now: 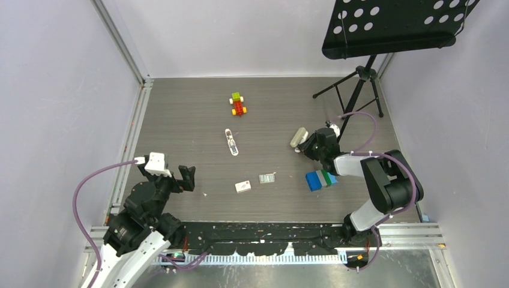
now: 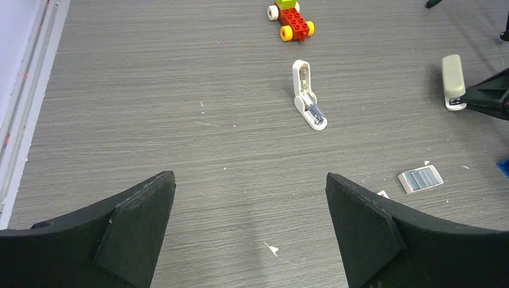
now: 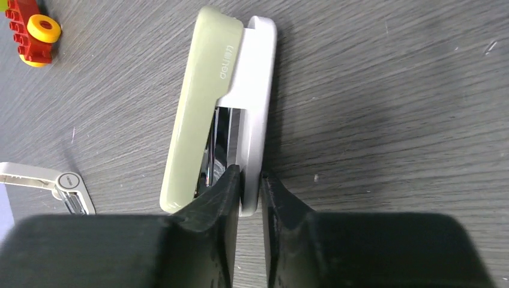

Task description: Load the staples into the stapler

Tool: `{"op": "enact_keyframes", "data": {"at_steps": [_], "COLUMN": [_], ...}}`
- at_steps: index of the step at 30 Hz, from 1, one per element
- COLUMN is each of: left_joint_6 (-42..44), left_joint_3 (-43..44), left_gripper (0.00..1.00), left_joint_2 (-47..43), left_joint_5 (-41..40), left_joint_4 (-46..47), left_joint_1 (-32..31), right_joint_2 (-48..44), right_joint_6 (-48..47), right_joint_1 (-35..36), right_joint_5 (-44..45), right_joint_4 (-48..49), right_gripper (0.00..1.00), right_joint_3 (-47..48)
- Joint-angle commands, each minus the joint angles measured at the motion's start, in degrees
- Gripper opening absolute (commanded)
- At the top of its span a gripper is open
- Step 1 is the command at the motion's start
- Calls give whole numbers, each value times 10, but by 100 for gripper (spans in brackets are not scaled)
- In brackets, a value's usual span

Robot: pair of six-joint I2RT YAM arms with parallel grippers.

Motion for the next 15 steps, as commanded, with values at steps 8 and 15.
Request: {"op": "enact_keyframes", "data": {"at_steps": [8,15], "left_joint_6": [-8,-34], "left_joint_3": [4,16], "left_gripper": [99,100], "left_joint_2": [8,78], "left_joint_5": [25,97], "left_joint_4": [22,42], "left_joint_1": [4,5], "right_joint_2": [53,133], "right_joint_6": [11,46], "right_joint_1": [-2,25], "right_joint_5": [-103,-218], "right_joint_4": [54,165], "right_gripper": [0,0], "right_joint_3": [-56,-20]}}
